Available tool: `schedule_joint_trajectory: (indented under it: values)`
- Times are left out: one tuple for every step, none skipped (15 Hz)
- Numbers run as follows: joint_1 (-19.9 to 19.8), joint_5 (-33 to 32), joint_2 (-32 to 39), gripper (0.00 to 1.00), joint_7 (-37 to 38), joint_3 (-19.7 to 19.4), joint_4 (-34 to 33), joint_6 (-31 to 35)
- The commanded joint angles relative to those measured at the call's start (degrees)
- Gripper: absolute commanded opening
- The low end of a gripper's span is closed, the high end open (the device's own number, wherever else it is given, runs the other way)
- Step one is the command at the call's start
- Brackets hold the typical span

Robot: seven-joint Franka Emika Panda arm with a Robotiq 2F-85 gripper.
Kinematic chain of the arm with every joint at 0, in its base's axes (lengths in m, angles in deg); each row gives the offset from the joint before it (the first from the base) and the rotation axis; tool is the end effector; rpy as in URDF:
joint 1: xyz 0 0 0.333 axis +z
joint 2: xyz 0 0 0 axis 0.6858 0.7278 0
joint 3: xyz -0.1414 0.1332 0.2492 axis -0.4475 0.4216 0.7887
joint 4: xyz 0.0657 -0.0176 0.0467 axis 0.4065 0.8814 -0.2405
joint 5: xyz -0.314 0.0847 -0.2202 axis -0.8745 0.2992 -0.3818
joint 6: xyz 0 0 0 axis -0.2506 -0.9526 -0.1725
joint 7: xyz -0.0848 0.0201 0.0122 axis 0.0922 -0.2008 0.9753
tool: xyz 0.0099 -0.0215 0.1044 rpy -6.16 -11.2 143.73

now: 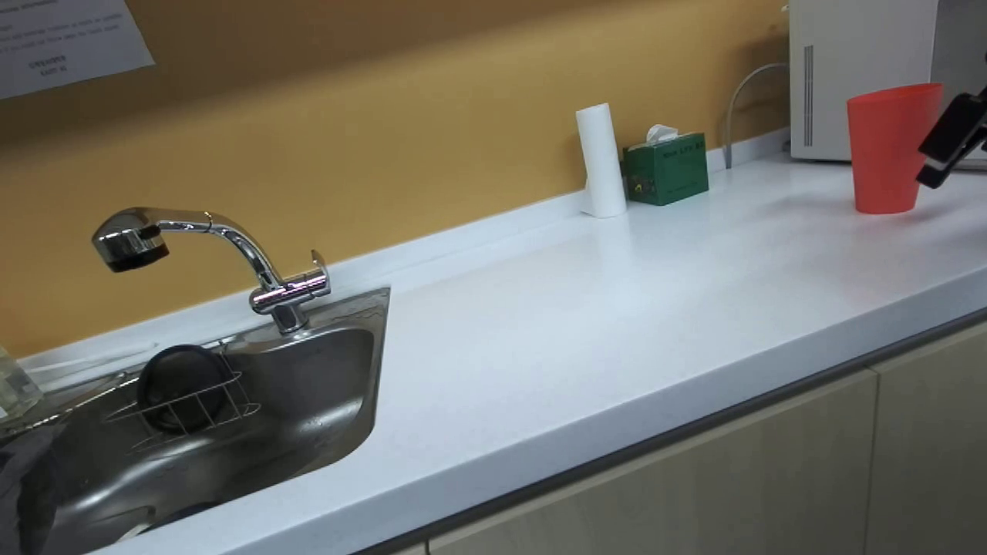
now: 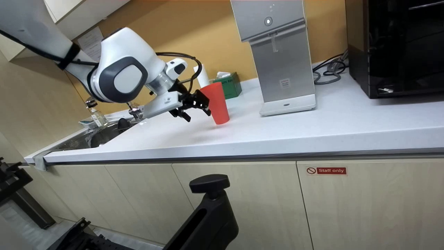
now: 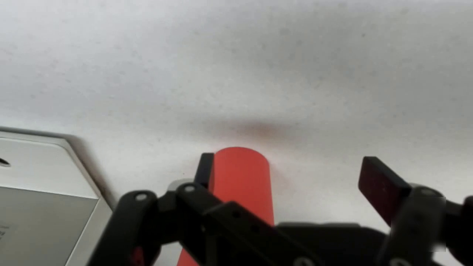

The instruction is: Move the pink cup to the left

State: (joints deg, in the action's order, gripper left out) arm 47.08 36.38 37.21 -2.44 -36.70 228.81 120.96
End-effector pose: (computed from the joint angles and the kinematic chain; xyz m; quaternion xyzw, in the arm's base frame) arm 0.4573 -0.0960 0.3052 0.9662 0.0405 0.2490 0.0529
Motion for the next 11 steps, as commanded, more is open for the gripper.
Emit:
schedule_joint_trajectory:
  values:
    - [-6.3,-10.5,-10.2,1.0,2.0,0.6,1.9,-7.7]
    - [-7.4,-12.8,-12.7,1.0,2.2,0.8,1.5,-10.4]
    - [-8.5,-14.8,-16.0,1.0,2.7,1.4,1.4,-13.7]
    - [-9.2,-15.9,-18.9,1.0,3.1,2.0,1.2,-17.1]
    - [-9.1,-15.9,-21.8,1.0,2.6,2.1,0.9,-20.6]
    - [-7.9,-14.6,-24.5,1.0,1.1,1.4,0.4,-24.1]
    - [-7.2,-13.6,-26.7,1.0,0.5,1.1,0.0,-26.8]
    - [-6.8,-13.1,-28.6,1.0,0.4,0.8,-0.5,-29.0]
    - [-6.3,-12.7,-30.2,1.0,0.0,0.5,-0.9,-30.9]
    - [-5.5,-11.9,-31.3,1.0,-0.3,-0.1,-1.4,-32.4]
    - [-4.8,-10.8,-31.7,1.0,-0.7,-1.0,-1.8,-33.6]
